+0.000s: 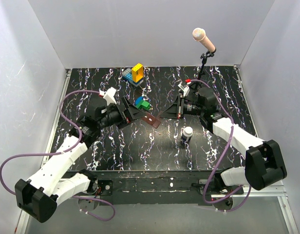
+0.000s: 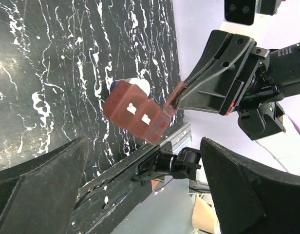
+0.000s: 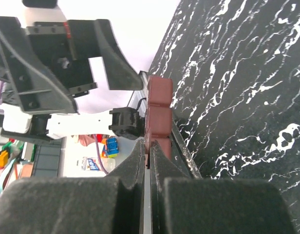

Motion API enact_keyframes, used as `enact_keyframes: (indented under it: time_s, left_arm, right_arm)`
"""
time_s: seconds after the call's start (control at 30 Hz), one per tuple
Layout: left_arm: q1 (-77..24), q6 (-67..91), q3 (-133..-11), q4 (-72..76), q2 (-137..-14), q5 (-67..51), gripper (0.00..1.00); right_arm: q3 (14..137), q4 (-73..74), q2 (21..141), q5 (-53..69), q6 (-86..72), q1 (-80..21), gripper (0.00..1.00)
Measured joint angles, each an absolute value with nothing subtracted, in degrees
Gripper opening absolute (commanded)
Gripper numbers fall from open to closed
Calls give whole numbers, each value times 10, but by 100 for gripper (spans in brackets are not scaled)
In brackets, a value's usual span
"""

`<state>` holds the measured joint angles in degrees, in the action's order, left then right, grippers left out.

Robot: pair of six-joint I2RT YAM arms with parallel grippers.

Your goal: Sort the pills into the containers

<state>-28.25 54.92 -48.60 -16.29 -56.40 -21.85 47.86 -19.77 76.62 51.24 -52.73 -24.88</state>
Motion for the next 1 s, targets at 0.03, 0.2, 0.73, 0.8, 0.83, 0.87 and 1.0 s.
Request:
enact_keyframes:
  time_s: [0.03, 0.2, 0.73, 0.8, 0.83, 0.87, 1.0]
  left_arm:
    - [-283, 541, -494, -176, -564, -215, 98]
    - [-283, 502, -528, -229, -564, -195, 98]
    - [-283, 480, -533, -266, -564, -184, 98]
    - [-283, 480, -532, -266, -563, -184, 98]
    - [-283, 480, -531, -266, -563, -184, 98]
    - [-283, 480, -531, -266, -563, -184, 98]
    - [-283, 480, -530, -265, -562, -185, 98]
  right_arm:
    - [476, -195, 766, 506, -523, -249, 1]
    - [448, -194, 766, 470, -515, -249, 1]
    - [292, -376, 835, 329, -580, -227, 1]
    - [283, -399, 847, 317, -587, -221, 1]
    - [280, -410, 853, 313, -589, -218, 1]
    - [279, -427, 860, 309, -594, -214, 1]
    - [279, -492, 892, 305, -607, -201, 1]
